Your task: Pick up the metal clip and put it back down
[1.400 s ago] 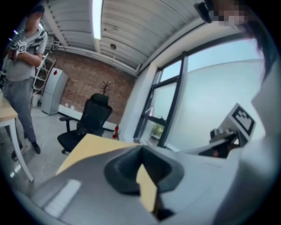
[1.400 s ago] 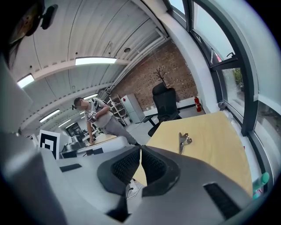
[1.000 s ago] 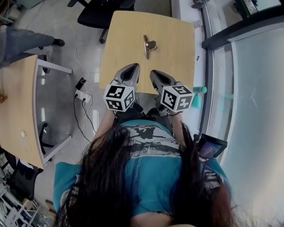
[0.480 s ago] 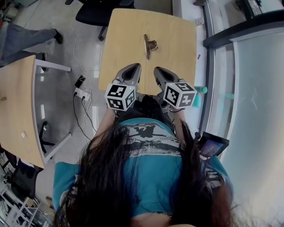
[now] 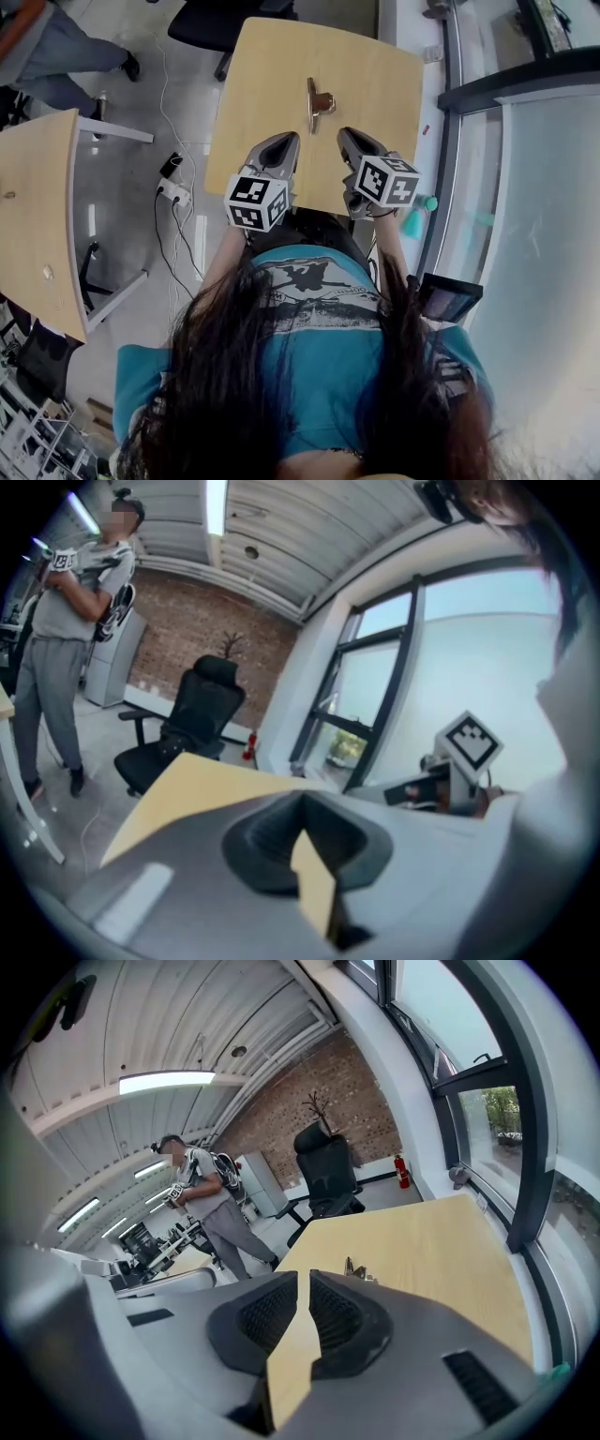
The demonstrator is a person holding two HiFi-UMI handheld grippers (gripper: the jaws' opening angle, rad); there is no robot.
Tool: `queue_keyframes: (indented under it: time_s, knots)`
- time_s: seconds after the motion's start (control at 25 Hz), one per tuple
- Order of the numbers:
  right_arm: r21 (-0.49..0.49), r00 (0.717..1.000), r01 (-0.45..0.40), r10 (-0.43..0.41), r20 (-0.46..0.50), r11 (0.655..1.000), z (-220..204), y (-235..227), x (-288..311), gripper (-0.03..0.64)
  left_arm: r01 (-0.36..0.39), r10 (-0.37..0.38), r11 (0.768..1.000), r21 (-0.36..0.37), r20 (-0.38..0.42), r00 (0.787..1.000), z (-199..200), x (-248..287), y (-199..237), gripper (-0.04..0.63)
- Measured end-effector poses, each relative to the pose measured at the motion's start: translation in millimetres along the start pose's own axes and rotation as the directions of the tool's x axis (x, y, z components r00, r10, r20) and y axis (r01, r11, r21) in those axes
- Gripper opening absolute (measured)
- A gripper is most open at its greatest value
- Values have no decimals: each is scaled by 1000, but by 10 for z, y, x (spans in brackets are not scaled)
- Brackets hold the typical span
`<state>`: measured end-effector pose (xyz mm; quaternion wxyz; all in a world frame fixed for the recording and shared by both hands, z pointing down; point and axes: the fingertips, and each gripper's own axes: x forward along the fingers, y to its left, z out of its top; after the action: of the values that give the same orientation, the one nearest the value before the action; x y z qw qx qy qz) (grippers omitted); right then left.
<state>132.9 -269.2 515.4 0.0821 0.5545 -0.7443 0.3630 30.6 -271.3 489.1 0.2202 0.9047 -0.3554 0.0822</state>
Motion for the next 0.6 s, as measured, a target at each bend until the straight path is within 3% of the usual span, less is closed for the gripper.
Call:
queue_keyframes:
  time_s: [0.48, 0.6]
  knots:
    - [9, 981, -24, 26, -190, 1000, 35, -848, 978, 29, -62, 62, 998, -3, -9, 998, -23, 477, 105, 3]
    - [45, 971, -19, 29, -239, 999, -70, -1021, 1227, 85, -80, 80, 997, -9, -12, 997, -48, 518, 108, 3]
